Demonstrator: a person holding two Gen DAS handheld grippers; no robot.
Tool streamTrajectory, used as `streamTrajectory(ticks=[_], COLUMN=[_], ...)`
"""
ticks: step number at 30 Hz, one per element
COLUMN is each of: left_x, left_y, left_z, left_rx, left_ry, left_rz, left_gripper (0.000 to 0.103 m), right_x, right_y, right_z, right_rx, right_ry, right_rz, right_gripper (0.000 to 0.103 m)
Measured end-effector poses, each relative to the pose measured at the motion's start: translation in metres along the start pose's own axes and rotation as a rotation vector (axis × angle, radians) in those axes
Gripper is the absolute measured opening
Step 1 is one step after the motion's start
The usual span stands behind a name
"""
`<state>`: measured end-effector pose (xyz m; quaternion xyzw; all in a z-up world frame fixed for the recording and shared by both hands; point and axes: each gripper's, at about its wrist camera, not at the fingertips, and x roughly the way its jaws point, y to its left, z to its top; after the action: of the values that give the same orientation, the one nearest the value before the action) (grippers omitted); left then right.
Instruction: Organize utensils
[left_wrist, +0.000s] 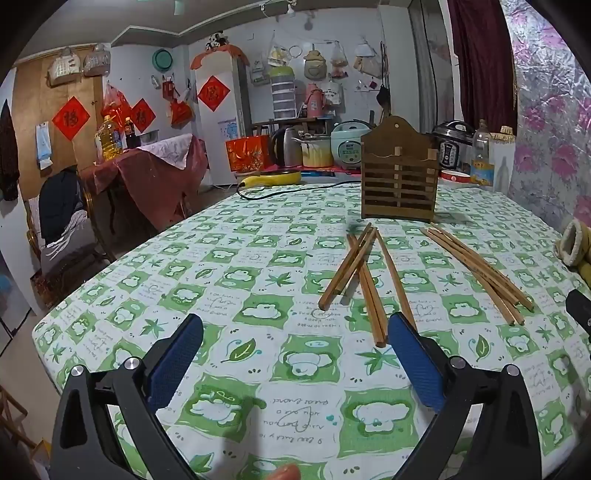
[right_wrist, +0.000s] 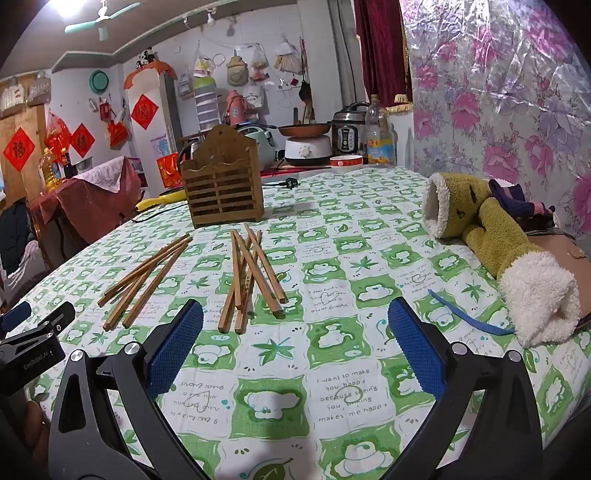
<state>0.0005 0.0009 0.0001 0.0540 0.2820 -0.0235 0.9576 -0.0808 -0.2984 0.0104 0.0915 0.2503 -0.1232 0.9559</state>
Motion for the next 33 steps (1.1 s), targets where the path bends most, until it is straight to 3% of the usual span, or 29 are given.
streamTrajectory(ticks=[33], left_x=[-0.007], left_y=[-0.002], left_z=[0.004], left_rx=[0.012], left_ry=[-0.025], left_rz=[0.008], left_gripper=[0.098], right_x=[0.000], right_y=[-0.001], right_z=[0.000], right_rx=[0.005], right_ry=[0.001], right_rz=[0.003], right_gripper=[0.097])
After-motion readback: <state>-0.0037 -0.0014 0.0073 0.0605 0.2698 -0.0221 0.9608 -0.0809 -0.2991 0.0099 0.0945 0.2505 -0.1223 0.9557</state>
